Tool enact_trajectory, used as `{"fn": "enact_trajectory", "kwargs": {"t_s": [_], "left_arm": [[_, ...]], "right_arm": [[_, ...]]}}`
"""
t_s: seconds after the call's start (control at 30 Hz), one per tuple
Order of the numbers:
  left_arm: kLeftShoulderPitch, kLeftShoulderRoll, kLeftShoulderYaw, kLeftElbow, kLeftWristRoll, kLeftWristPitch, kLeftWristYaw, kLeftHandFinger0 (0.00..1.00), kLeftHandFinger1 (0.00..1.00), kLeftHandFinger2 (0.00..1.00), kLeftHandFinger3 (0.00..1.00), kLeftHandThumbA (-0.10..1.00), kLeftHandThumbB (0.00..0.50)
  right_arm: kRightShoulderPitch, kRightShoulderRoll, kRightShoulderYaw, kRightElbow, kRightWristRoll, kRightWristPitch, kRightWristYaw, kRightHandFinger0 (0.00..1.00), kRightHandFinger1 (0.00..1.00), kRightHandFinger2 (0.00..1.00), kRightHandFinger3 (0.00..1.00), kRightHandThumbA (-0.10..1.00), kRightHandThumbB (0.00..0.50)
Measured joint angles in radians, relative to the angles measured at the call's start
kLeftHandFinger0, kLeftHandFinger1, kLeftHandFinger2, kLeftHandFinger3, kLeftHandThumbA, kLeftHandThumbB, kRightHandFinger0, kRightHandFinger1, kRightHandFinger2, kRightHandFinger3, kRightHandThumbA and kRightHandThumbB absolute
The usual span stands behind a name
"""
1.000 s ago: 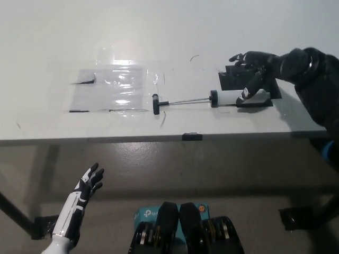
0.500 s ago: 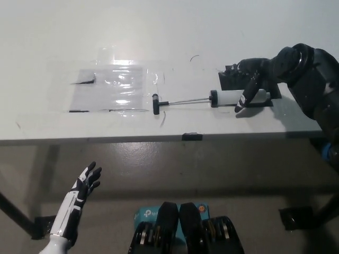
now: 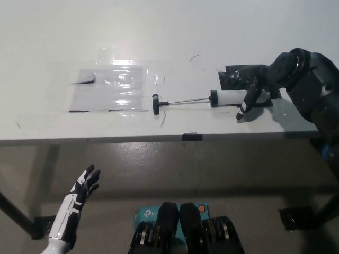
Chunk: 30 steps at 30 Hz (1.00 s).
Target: The robot uses right hand to pick up a small white air pumper and uses its left hand to compress it, and then puts it on the desk
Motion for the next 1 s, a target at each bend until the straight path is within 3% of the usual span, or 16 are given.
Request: {"fn": "enact_trajectory", "kwargs": {"t_s": [0.33,0.4,0.47,0.5,0.53,0.57,0.6,0.63,0.67,0.7,0.73,0.77,0.8,0.83,0.87,1.0], "left_arm": [[0.001,0.0,0.0,-0.004,0.007,-0.004,0.0,1.0,1.0,1.0,1.0,1.0,0.104],[0.001,0.0,0.0,-0.004,0.007,-0.006,0.0,1.0,1.0,1.0,1.0,1.0,0.095],[0.001,0.0,0.0,-0.005,0.007,-0.006,0.0,1.0,1.0,1.0,1.0,1.0,0.105],[0.001,0.0,0.0,-0.006,0.007,-0.006,0.0,1.0,1.0,1.0,1.0,1.0,0.103],[0.001,0.0,0.0,-0.007,0.007,-0.006,0.0,1.0,1.0,1.0,1.0,1.0,0.101],[0.001,0.0,0.0,-0.011,0.007,-0.007,0.0,1.0,1.0,1.0,1.0,1.0,0.1],[0.001,0.0,0.0,-0.015,0.007,-0.007,0.0,1.0,1.0,1.0,1.0,1.0,0.098],[0.001,0.001,0.0,-0.017,0.007,-0.007,0.0,1.0,1.0,1.0,1.0,1.0,0.101],[0.001,0.001,0.0,-0.017,0.007,-0.007,0.0,1.0,1.0,1.0,1.0,1.0,0.099],[0.002,0.001,0.0,-0.017,0.007,-0.007,0.0,1.0,1.0,1.0,1.0,1.0,0.099],[0.002,0.001,0.0,-0.017,0.007,-0.007,0.0,1.0,1.0,1.0,1.0,1.0,0.098],[0.001,0.001,0.0,-0.017,0.007,-0.007,0.0,1.0,1.0,1.0,1.0,1.0,0.097],[0.001,0.002,0.0,-0.017,0.007,-0.006,0.0,1.0,1.0,1.0,1.0,1.0,0.091],[0.001,0.002,0.0,-0.017,0.007,-0.006,0.0,1.0,1.0,1.0,1.0,1.0,0.09],[0.0,0.004,0.0,-0.017,0.007,-0.006,0.0,1.0,1.0,1.0,1.0,1.0,0.09],[-0.006,0.013,0.001,-0.018,0.007,-0.006,-0.001,1.0,1.0,1.0,1.0,1.0,0.092]], "right_arm": [[-0.001,0.003,0.001,0.015,-0.013,-0.003,0.001,1.0,1.0,1.0,1.0,1.0,0.415],[-0.001,0.005,0.001,0.02,-0.014,0.001,-0.001,1.0,1.0,1.0,1.0,1.0,0.461],[-0.001,0.007,0.011,0.022,-0.021,0.007,-0.002,1.0,1.0,1.0,1.0,0.91,0.431],[-0.002,0.009,0.018,0.022,-0.026,0.007,-0.004,0.64,0.65,0.72,0.8,0.73,0.42],[-0.002,0.01,0.021,0.022,-0.03,0.007,-0.009,0.47,0.58,0.64,0.59,0.47,0.392],[0.0,0.013,0.024,0.022,-0.035,0.006,-0.026,0.45,0.56,0.55,0.47,0.39,0.37],[0.002,0.015,0.025,0.021,-0.039,0.006,-0.048,0.73,0.84,0.72,0.31,0.18,0.34],[0.005,0.017,0.028,0.02,-0.043,0.005,-0.075,0.48,0.58,0.58,0.53,-0.09,0.238],[0.006,0.018,0.033,0.02,-0.048,0.005,-0.098,0.2,0.31,0.36,0.59,-0.1,0.189],[0.008,0.02,0.039,0.02,-0.054,0.005,-0.122,0.02,0.16,0.34,0.47,-0.1,0.161],[0.011,0.023,0.047,0.02,-0.061,0.005,-0.149,0.0,0.3,0.57,0.4,-0.1,0.166],[0.013,0.024,0.051,0.02,-0.065,0.004,-0.169,0.03,0.5,0.91,0.52,-0.1,0.135],[0.017,0.026,0.06,0.02,-0.072,0.001,-0.197,0.08,0.61,1.0,0.72,-0.1,0.135],[0.021,0.027,0.067,0.02,-0.077,-0.003,-0.215,0.09,0.63,1.0,0.78,-0.1,0.141],[0.027,0.027,0.074,0.02,-0.082,-0.01,-0.241,0.1,0.64,1.0,0.96,-0.1,0.147],[0.049,0.027,0.088,0.018,-0.092,-0.039,-0.323,0.23,0.81,1.0,1.0,-0.1,0.149]]}}
